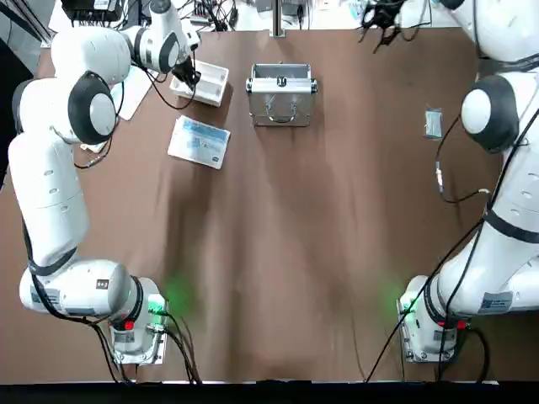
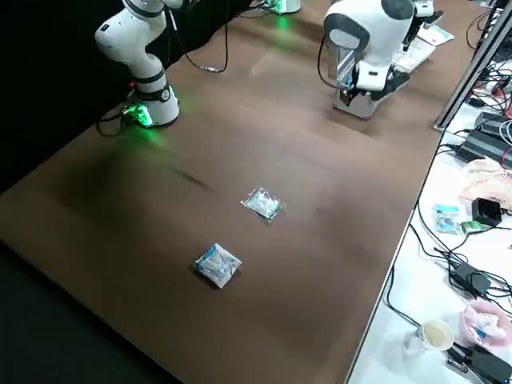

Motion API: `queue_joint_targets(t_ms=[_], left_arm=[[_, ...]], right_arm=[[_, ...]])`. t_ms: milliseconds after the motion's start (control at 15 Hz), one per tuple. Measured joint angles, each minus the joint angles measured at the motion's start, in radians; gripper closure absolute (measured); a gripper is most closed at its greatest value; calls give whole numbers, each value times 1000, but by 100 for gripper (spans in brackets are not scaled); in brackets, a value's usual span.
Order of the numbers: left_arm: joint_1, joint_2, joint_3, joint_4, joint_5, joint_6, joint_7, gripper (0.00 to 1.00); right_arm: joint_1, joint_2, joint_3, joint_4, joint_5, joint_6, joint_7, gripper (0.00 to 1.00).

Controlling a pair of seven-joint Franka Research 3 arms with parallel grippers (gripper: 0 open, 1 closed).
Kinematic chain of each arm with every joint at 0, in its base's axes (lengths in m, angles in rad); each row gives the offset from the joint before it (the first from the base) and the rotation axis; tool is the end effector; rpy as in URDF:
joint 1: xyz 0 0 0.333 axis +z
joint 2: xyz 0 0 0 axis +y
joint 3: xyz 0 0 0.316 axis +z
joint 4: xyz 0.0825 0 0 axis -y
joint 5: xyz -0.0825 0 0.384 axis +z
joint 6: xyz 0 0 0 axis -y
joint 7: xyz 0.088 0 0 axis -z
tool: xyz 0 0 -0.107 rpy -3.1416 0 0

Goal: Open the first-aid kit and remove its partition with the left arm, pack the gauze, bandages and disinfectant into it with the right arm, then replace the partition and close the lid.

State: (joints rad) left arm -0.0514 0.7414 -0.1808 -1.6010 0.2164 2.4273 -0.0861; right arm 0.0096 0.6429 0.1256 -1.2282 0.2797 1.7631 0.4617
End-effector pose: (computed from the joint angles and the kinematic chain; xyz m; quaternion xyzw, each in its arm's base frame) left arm 0.6902 -0.1441 0.2092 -0.9908 0.1246 -0.0523 0.0069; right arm 0.7169 0.0994 0.3935 -0.9624 0.2031 0.0993 0.1504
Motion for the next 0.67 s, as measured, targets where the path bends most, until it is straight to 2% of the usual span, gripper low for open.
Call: queue_joint_targets(t_ms=[333,533,600,667], left_arm=[[-1,0,-1,-29,0,36,-65,96],[-11,0,-4,-30,0,39,-144,96],[-16,0,-4,-30,0,40,-153,94],[-19,0,-4,-30,0,41,-157,88]], right_arm=[[-211,-6,-5,-86,-143,1,-304,36],[-328,-5,-6,-172,-179,95,-487,36],[-358,-5,-6,-206,-180,131,-533,36],[-382,-4,-6,-239,-184,160,-561,36]])
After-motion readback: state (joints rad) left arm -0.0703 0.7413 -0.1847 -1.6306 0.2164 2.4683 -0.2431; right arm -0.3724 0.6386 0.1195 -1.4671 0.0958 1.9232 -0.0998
